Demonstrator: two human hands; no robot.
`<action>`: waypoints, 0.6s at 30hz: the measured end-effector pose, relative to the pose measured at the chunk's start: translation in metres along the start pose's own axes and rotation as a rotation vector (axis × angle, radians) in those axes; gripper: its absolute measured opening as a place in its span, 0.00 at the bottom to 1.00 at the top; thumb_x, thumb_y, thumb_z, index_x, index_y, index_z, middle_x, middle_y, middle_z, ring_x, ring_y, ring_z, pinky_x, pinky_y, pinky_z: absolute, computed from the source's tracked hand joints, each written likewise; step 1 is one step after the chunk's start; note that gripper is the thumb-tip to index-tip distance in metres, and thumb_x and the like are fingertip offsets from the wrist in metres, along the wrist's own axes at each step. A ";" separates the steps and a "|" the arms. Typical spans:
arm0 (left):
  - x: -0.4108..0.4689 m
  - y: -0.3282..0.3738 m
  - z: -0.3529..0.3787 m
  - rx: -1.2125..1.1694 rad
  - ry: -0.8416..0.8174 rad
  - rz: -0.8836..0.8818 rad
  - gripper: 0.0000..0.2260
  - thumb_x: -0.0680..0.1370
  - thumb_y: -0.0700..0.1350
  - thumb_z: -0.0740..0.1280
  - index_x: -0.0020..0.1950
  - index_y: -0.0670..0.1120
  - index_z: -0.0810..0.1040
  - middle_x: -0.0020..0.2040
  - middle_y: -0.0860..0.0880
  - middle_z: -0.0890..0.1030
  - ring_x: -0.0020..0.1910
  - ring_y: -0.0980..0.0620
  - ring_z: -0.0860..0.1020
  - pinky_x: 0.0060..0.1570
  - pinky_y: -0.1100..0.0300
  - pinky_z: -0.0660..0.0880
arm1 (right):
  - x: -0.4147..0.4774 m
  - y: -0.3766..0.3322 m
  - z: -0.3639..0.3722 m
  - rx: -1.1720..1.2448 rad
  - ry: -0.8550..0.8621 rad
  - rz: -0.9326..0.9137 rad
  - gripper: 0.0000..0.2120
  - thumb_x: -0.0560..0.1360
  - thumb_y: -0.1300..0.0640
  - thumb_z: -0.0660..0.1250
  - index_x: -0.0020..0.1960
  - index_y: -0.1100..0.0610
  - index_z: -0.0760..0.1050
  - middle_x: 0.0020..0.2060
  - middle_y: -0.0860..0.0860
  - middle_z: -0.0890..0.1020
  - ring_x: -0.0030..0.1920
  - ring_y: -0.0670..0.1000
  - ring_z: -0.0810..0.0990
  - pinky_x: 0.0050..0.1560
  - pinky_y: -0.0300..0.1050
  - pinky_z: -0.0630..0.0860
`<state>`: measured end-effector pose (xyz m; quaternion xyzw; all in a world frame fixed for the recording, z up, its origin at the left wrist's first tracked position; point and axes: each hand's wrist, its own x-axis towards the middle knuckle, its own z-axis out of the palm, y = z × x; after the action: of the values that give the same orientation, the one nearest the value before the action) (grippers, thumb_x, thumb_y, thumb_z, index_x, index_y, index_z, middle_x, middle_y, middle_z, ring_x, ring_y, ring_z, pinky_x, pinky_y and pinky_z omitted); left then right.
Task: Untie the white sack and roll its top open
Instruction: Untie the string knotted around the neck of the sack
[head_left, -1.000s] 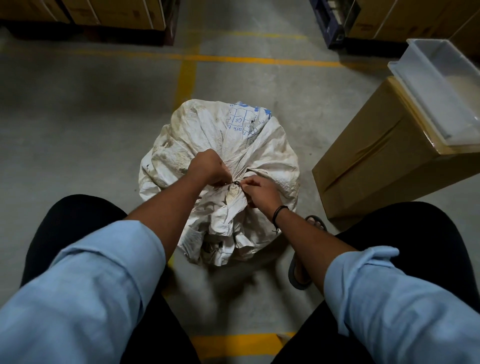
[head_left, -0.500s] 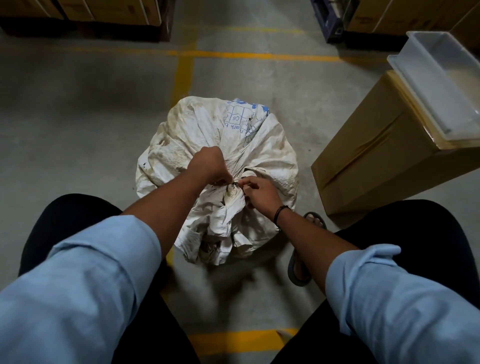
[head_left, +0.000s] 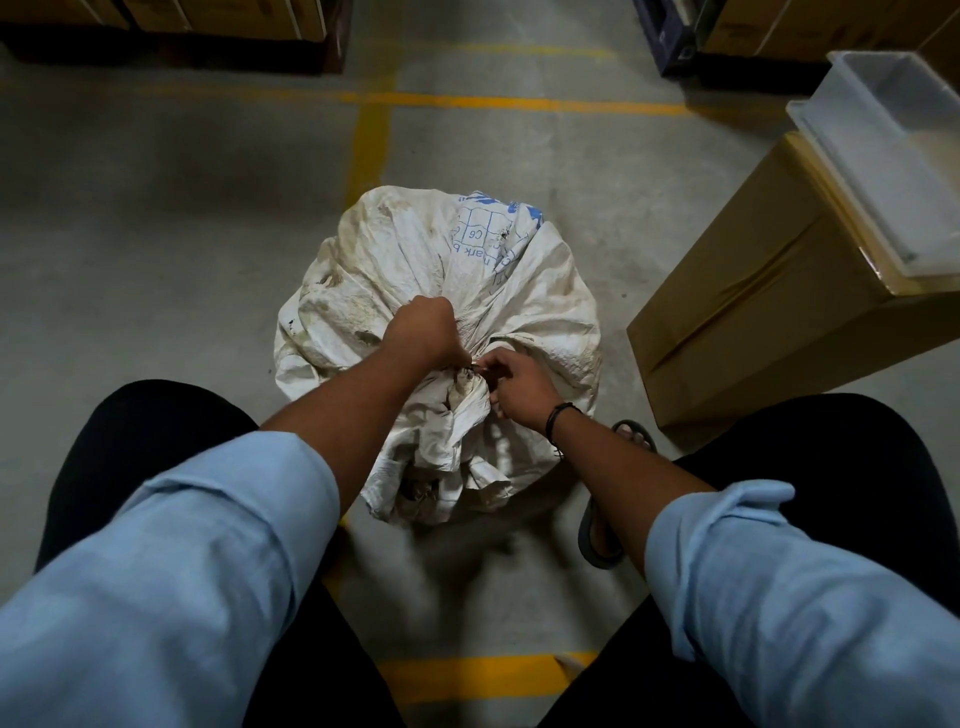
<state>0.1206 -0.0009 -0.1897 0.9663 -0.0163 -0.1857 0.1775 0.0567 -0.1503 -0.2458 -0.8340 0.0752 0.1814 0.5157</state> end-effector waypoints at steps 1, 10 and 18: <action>0.000 0.000 0.000 -0.004 -0.002 -0.002 0.17 0.62 0.53 0.80 0.46 0.45 0.86 0.41 0.43 0.84 0.44 0.45 0.84 0.46 0.52 0.83 | 0.000 0.000 0.000 0.003 -0.001 -0.003 0.21 0.70 0.77 0.56 0.46 0.53 0.76 0.36 0.46 0.78 0.27 0.35 0.76 0.28 0.28 0.69; 0.000 -0.005 0.000 -0.008 -0.023 0.007 0.15 0.62 0.52 0.80 0.42 0.45 0.86 0.38 0.45 0.85 0.41 0.47 0.84 0.45 0.52 0.84 | -0.002 0.002 0.001 -0.008 -0.021 -0.050 0.15 0.73 0.74 0.61 0.48 0.55 0.75 0.38 0.46 0.77 0.35 0.44 0.73 0.33 0.34 0.69; -0.002 -0.014 -0.002 -0.026 -0.016 0.116 0.05 0.65 0.46 0.77 0.38 0.47 0.86 0.36 0.49 0.86 0.41 0.51 0.84 0.44 0.55 0.82 | 0.003 0.001 0.006 -0.078 0.080 -0.065 0.11 0.76 0.70 0.62 0.44 0.55 0.76 0.40 0.47 0.80 0.43 0.49 0.77 0.45 0.42 0.71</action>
<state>0.1188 0.0133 -0.1921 0.9599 -0.0712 -0.1828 0.2005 0.0578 -0.1449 -0.2504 -0.8620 0.0617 0.1340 0.4850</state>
